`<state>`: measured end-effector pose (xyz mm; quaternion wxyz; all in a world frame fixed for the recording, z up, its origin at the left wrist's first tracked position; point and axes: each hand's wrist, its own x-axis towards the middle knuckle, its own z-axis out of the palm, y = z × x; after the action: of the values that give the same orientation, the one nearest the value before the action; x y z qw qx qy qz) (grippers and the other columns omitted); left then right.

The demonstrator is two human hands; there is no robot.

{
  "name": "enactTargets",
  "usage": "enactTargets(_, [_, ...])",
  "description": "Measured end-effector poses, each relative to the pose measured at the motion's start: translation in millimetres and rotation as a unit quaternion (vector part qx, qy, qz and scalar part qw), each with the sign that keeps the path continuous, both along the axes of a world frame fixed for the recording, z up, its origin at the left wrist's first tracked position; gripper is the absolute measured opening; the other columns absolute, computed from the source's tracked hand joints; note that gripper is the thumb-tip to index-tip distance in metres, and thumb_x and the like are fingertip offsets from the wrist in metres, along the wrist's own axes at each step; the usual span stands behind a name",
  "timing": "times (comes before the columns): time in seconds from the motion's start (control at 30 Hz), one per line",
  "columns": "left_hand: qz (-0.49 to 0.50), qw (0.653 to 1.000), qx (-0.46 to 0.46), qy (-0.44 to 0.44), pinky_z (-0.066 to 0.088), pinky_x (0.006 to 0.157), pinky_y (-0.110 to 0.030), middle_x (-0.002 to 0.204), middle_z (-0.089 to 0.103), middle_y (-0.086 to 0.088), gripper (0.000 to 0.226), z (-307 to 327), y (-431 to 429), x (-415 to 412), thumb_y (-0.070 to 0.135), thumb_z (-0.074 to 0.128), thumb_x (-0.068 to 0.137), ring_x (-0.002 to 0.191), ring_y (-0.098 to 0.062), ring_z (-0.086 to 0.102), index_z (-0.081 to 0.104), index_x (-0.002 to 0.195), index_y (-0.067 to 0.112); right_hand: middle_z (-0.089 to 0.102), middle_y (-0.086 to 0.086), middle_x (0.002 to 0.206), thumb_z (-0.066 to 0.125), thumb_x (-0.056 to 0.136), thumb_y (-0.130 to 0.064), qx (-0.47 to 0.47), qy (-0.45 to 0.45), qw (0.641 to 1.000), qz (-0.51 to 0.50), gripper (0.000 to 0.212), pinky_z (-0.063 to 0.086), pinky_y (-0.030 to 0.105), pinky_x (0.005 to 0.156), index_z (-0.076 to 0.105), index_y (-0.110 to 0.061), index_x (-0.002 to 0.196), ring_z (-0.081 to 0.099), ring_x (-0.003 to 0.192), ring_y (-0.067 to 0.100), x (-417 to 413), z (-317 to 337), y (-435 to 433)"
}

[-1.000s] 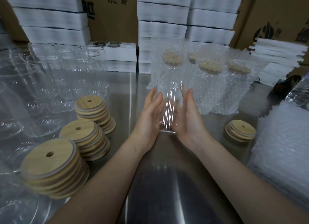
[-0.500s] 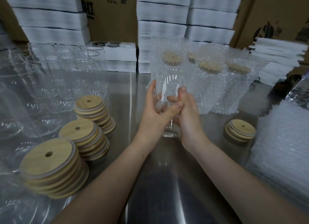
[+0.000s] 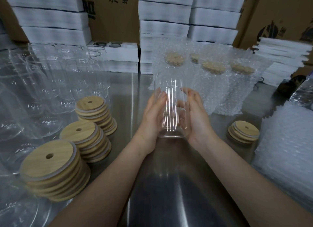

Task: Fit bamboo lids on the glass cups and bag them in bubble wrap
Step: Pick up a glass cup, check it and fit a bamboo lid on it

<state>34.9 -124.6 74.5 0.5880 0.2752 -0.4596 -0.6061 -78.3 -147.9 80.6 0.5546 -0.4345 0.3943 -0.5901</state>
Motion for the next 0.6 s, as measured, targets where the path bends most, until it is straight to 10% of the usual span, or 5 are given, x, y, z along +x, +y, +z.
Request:
enactTargets(0.2, [-0.014, 0.999, 0.034, 0.0, 0.041, 0.11, -0.042, 0.143, 0.051, 0.005, 0.083, 1.9, -1.0, 4.5, 0.06, 0.042, 0.077, 0.124, -0.013, 0.057, 0.034, 0.15, 0.021, 0.068, 0.009, 0.102, 0.039, 0.097, -0.061, 0.079, -0.08, 0.991, 0.074, 0.05, 0.058, 0.038, 0.077, 0.064, -0.023, 0.118, 0.069, 0.091, 0.022, 2.2, -0.5, 2.5])
enactTargets(0.37, [0.037, 0.998, -0.021, -0.038, 0.054, 0.091, -0.031, 0.141, 0.048, 0.011, 0.053, -0.2, -3.9, 6.2, 0.043, 0.038, 0.097, 0.103, 0.002, 0.063, 0.03, 0.149, 0.038, 0.071, 0.014, 0.115, 0.039, 0.091, -0.067, 0.072, -0.12, 0.984, 0.114, 0.059, 0.055, 0.05, 0.09, 0.051, -0.028, 0.133, 0.07, 0.104, 0.029, -0.1, -2.1, 3.3])
enactTargets(0.6, [0.055, 0.998, 0.005, -0.02, 0.047, 0.104, -0.043, 0.144, 0.051, 0.002, 0.053, 2.1, -2.3, -3.4, 0.037, 0.048, 0.097, 0.128, -0.02, 0.054, 0.039, 0.147, 0.022, 0.072, 0.01, 0.096, 0.052, 0.089, -0.057, -0.021, 0.022, 1.0, 0.001, 0.049, 0.059, 0.042, 0.061, 0.048, -0.025, 0.125, 0.071, 0.074, 0.024, 0.8, -1.5, 2.7])
